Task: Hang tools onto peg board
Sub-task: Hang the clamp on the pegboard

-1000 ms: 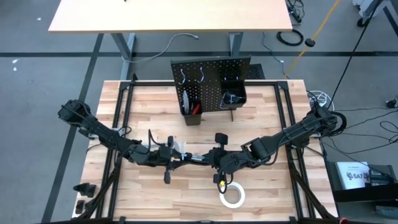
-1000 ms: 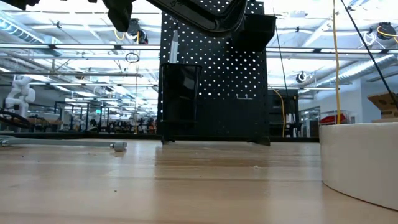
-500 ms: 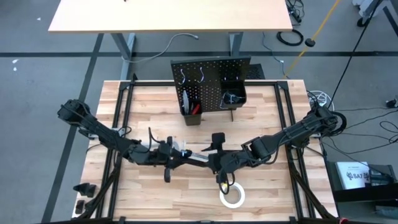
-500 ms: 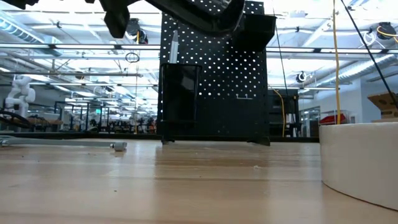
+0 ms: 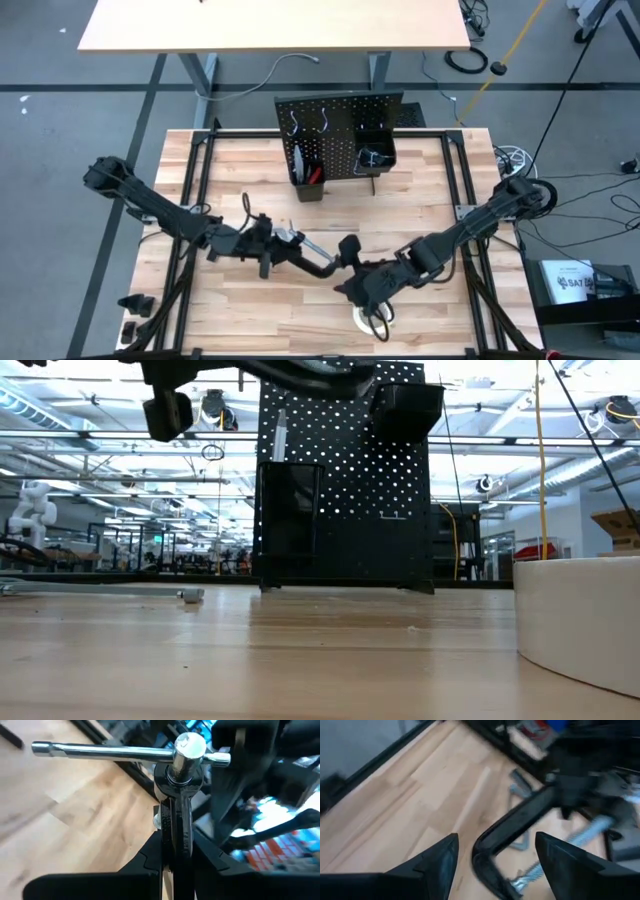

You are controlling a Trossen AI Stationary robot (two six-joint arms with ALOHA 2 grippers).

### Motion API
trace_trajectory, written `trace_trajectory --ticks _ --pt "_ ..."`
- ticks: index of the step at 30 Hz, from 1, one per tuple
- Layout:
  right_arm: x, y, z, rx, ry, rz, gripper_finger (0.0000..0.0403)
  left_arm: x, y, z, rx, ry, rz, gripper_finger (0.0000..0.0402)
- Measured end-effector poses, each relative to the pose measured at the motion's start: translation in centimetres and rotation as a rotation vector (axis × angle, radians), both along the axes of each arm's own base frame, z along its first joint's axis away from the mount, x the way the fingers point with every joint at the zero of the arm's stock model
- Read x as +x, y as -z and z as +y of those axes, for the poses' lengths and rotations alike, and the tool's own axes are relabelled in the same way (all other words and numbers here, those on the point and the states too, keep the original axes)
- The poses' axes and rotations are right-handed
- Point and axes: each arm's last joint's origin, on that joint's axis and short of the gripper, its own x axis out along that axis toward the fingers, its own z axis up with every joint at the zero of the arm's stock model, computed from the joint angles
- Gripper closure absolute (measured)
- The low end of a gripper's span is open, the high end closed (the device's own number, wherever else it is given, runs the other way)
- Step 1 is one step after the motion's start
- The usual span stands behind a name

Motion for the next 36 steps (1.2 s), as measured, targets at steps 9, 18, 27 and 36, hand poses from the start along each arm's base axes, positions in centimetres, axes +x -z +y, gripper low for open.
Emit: trace_trajectory --ticks 9,18,27,36 --pt "0.8 2.6 0.9 -0.134 -0.008 0.059 0.0147 0.7 -0.7 0.8 -0.182 0.037 0.013 0.0345" --pt "0.9 3.4 -0.4 -0.098 0.132 0.118 0.0147 1.2 -1.1 1.5 -0.277 -0.032 0.019 0.0345" --pt "1.7 5.3 -0.7 -0.250 0.176 0.144 0.0176 1.6 -1.1 2.7 -0.389 -0.100 0.023 0.0345" --pt "2.5 6.1 -0.5 -0.308 0.172 0.121 0.0244 2.1 -0.5 3.3 -0.406 -0.129 0.042 0.0345"
